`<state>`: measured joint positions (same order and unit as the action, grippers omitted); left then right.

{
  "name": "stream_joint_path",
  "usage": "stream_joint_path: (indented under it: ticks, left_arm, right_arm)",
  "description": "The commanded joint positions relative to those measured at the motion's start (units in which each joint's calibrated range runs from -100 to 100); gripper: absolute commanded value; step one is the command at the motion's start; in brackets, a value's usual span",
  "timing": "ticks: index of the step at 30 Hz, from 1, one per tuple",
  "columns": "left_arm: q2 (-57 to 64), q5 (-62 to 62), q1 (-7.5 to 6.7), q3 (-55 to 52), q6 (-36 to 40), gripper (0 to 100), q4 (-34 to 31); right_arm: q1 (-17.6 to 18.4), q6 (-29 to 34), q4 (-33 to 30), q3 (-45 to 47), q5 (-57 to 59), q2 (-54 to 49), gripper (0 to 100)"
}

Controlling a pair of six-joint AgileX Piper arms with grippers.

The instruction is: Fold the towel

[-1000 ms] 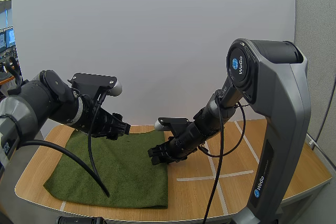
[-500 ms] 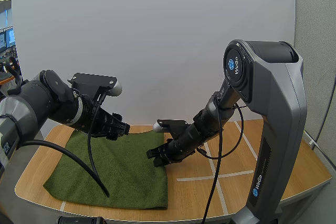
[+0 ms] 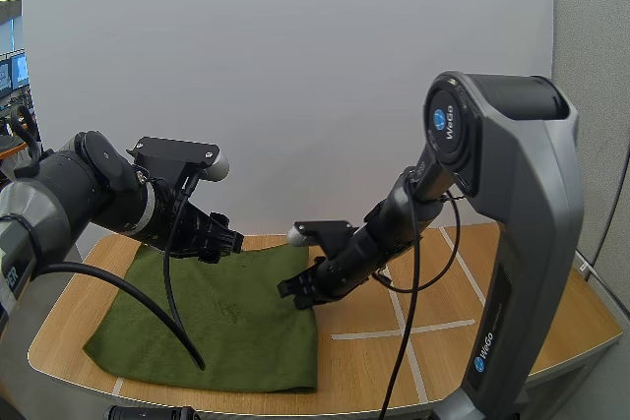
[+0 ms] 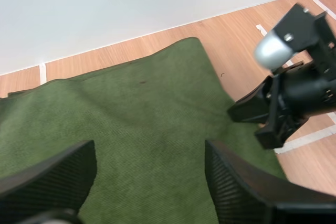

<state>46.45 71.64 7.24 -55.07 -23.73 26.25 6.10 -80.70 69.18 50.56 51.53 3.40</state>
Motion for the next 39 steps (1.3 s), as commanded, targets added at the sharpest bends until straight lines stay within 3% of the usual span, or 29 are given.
stream_joint_path:
  ticks: [1, 12, 24, 32, 39]
  left_arm:
    - [0.5, -0.7, -0.21, 0.6, -0.5, 94, 0.0]
    - [0.5, -0.7, -0.21, 0.6, -0.7, 94, 0.0]
    - [0.5, -0.7, -0.21, 0.6, -1.0, 94, 0.4]
    - [0.5, -0.2, -0.21, 0.6, -1.0, 94, 0.7]
    - [0.5, 0.3, -0.21, 0.6, -1.0, 94, 0.7]
  right_arm:
    - [-3.7, 2.3, -6.2, 0.5, 3.5, -6.0, 0]
    - [-11.0, 3.9, -16.2, 0.5, 8.0, -9.6, 0]
    - [-17.9, 2.1, -21.5, 0.5, 9.3, -9.6, 0]
    - [-20.8, -0.6, -23.1, 0.5, 9.4, -9.6, 0]
    - [-21.1, -0.6, -25.6, 0.5, 5.5, -9.6, 0]
